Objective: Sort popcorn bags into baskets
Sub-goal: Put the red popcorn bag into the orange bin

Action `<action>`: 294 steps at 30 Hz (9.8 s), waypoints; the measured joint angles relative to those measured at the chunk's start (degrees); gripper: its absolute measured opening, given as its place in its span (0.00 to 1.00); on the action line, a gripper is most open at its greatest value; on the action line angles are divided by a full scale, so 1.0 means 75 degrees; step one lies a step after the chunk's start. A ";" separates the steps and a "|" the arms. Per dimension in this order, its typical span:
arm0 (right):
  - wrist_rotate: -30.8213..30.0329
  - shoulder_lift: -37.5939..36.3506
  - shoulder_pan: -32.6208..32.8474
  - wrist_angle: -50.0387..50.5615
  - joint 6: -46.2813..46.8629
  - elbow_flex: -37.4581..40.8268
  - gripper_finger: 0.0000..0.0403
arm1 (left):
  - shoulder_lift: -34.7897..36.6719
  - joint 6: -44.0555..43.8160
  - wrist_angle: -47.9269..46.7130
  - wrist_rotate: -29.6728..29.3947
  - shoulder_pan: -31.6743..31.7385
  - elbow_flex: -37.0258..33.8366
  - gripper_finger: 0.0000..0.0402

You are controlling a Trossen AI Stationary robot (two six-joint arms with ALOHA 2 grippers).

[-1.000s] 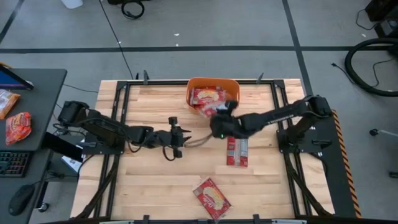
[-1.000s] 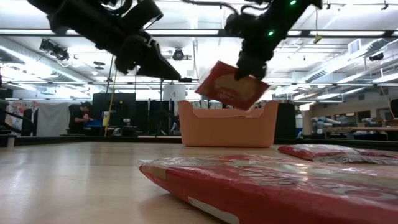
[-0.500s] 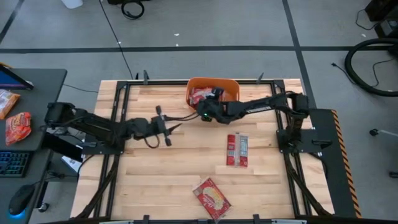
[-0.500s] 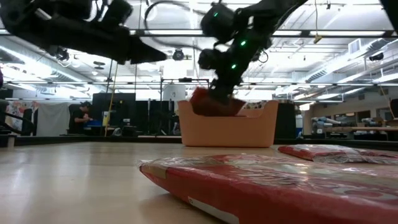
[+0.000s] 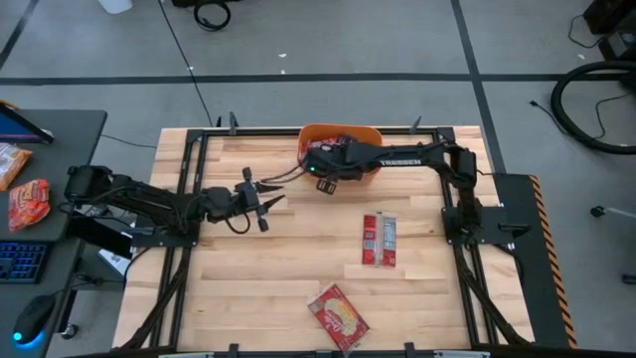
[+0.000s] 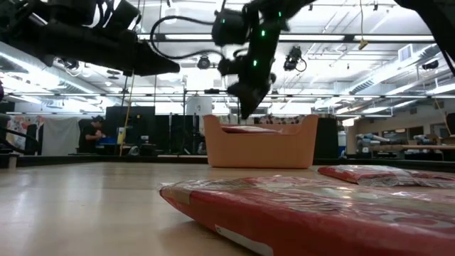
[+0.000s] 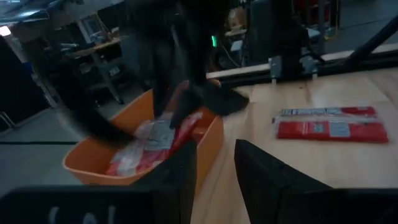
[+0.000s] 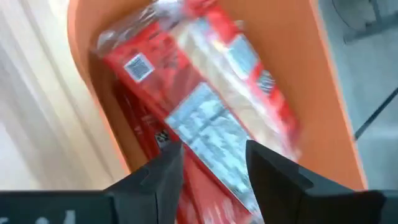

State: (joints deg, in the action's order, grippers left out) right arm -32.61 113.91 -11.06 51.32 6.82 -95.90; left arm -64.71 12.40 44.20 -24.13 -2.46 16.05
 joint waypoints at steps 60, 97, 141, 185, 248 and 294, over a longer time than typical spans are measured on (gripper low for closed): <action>0.4177 -0.1356 0.2092 -0.1436 -0.1847 0.1704 0.39 | -0.0006 -0.1372 -0.1816 0.0864 -0.0585 0.0012 0.28; 0.4057 0.0264 0.5140 -0.5306 0.0636 0.3512 0.29 | -0.0006 -0.1285 -0.1764 0.0794 -0.0804 0.0201 0.28; 0.2363 -0.1950 0.3973 -0.3401 0.2663 0.5439 0.28 | -0.5429 0.2017 -0.0897 -0.0435 -0.1550 0.2645 0.53; 0.3397 -0.1988 0.3441 -0.5527 0.3268 0.6330 0.28 | -0.6036 0.2442 -0.5108 -0.0294 -0.1584 0.5062 0.30; -0.1024 -0.1789 0.5818 -0.5287 -0.1324 0.4979 0.53 | -0.5525 -0.0408 -0.4455 0.1000 -0.1230 0.5056 0.01; -0.3102 -0.4235 0.5121 -0.3429 -0.1216 0.4984 0.08 | -0.4440 -0.0667 -0.5705 0.0290 -0.1256 0.4960 0.31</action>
State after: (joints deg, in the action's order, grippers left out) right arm -55.87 82.15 27.35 25.60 -2.30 -58.52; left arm -98.01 7.40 1.41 -21.96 -11.88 53.25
